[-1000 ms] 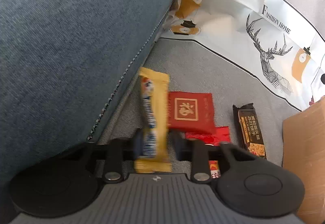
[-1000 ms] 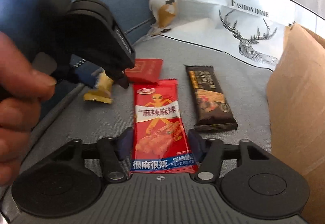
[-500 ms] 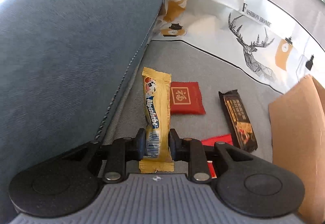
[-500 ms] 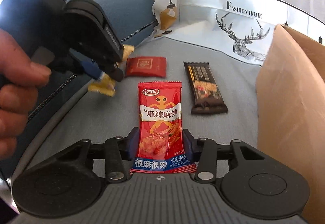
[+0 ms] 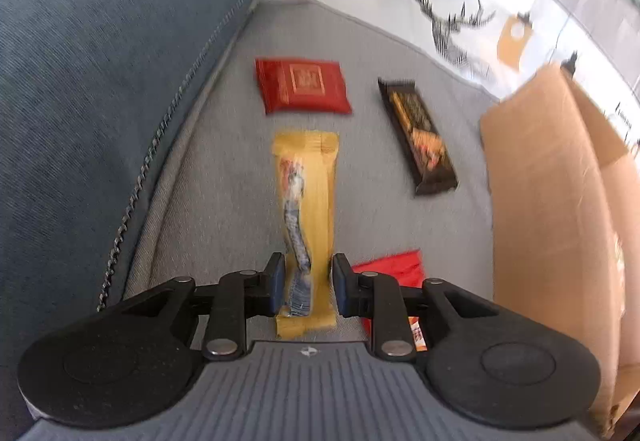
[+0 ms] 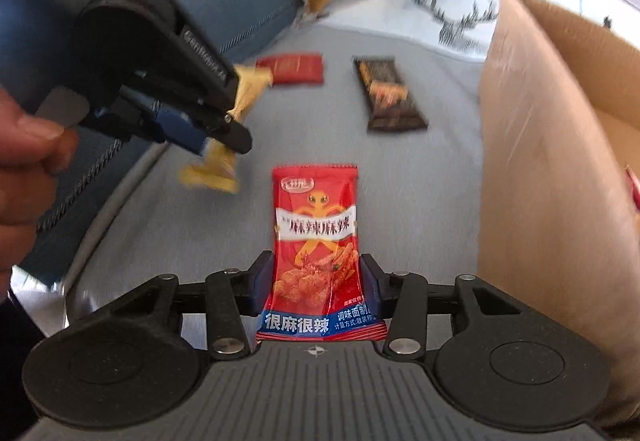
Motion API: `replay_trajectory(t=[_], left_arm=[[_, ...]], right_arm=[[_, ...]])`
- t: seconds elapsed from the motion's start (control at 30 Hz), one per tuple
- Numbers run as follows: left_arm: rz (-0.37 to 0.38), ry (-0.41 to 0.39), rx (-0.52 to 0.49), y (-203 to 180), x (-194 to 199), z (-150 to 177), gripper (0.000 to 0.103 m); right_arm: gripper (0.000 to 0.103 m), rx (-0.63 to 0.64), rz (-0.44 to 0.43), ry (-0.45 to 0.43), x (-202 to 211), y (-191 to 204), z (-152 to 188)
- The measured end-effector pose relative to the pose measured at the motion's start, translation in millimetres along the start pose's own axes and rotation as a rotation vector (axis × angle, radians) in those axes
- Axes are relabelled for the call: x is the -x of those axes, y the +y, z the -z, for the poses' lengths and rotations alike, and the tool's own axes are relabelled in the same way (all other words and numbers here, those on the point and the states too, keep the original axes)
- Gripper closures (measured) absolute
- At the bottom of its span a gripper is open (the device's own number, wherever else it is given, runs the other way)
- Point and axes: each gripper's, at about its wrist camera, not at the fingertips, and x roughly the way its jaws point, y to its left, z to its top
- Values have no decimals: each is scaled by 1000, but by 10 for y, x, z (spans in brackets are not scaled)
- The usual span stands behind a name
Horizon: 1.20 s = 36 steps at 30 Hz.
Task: Organize snacks
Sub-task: 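Grasp the yellow wafer bar with the left gripper while the right grasps the red spicy bag, then lift the wafer bar and spicy bag and carry both over the box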
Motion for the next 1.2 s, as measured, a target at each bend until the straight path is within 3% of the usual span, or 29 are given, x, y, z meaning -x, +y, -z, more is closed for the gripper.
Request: replay_trajectory(t=[0.2,0.37,0.53,0.6,0.7,0.77,0.8,0.97,1.2], left_arm=[[-44,13,-7,-40,-98,-12,63],[-87,18,-22,-77,-187,-48,46],[-107,9,-30,-100,-227,-94,46],[-109,5,-32,-108,-241,-111,48],[-117,-6,-40,-118,-241,-126,67],[-116,-11,-42,-127,-234,-130,83],[-115,-15,-44,-129,-227,-132,85],[-113,-56,-27,-131,-149,-155,90],[-69,-163,4,-192,159,-110,90]], right_arm=[[46,21,15,1,-43,27,22],[38,3,20,10,-163,-5,-26],[37,9,30,-10,-226,-11,-71],[38,7,34,-16,-236,-18,-81],[50,13,42,-25,-237,-18,-88],[52,17,47,-31,-232,-21,-93],[53,14,46,-32,-220,-29,-87],[55,2,51,-67,-144,-37,-101],[55,17,43,-192,204,-20,-75]])
